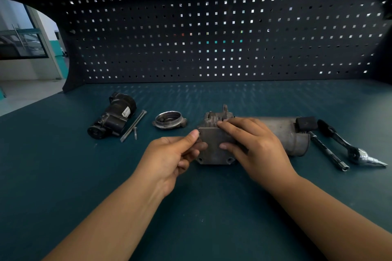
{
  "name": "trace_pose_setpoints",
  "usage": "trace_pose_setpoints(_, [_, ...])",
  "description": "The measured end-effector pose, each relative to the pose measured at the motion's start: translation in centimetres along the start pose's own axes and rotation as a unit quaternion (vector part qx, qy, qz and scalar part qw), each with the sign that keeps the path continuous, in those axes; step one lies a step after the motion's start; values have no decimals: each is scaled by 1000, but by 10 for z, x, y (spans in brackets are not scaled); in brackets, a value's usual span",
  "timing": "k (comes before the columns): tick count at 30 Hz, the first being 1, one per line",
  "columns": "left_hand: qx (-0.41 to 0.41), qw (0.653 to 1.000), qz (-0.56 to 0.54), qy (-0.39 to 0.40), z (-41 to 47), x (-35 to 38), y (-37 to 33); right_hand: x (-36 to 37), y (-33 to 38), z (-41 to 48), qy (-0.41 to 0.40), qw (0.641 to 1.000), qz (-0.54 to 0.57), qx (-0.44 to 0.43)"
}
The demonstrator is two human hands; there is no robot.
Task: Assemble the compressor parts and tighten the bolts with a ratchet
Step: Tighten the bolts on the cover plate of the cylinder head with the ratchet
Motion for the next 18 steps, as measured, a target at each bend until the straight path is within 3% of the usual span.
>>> trace_pose_setpoints(12, [83, 996, 41, -21, 0, -1, 2, -2, 2, -1, 3, 1000, -8, 11])
trace_pose_setpoints(18, [156, 978, 133, -45, -3, -2, -3, -1, 0, -1, 12, 1000, -4, 16])
Point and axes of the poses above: each hand's wrist, its own z-axis towards the middle knuckle, its own x-axis out of the palm, y = z × x, the point moved 4 cm from there along z, towards the middle knuckle, and after that the axes turned 2 degrees about -z, right-handed, at the moved point
